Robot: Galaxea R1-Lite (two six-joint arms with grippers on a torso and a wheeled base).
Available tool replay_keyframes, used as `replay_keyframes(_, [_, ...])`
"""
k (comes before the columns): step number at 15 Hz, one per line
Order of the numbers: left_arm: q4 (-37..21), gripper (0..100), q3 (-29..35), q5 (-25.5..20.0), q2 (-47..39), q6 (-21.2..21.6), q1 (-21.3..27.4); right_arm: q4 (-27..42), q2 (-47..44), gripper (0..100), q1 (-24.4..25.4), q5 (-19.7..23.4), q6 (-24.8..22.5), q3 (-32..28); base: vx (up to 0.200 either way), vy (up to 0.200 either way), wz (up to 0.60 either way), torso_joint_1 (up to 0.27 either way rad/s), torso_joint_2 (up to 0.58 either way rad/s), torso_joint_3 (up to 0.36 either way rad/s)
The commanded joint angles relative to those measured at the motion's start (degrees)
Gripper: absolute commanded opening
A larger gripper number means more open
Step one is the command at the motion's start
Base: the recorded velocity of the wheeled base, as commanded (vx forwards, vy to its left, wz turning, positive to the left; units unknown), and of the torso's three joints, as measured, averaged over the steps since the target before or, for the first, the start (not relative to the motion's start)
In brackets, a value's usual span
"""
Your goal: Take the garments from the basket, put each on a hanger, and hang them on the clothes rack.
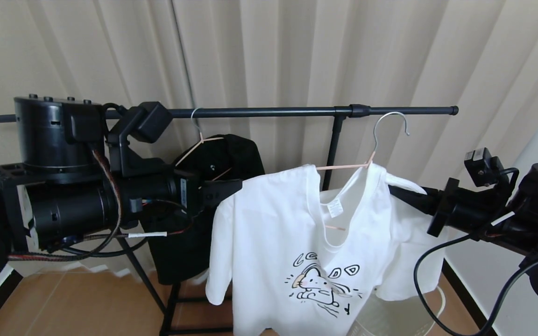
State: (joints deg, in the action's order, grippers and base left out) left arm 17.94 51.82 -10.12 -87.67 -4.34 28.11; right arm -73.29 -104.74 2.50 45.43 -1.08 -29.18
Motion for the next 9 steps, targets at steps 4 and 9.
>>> replay_keyframes(4, [-13.8, 100, 11.3, -4.2, -2.5, 10.0, 4.1, 0.0, 0.2, 0, 1.8, -0.1, -0.3, 1.2, 0.000, 0.000, 0.00, 0.000, 0.00, 0.000])
replay_keyframes(9, [-24.0, 100, 20.6, -10.2, -7.8, 19.0, 5.7, 0.0, 0.2, 0, 4.4, -0.2, -1.6, 1.9, 0.000, 0.000, 0.00, 0.000, 0.00, 0.000])
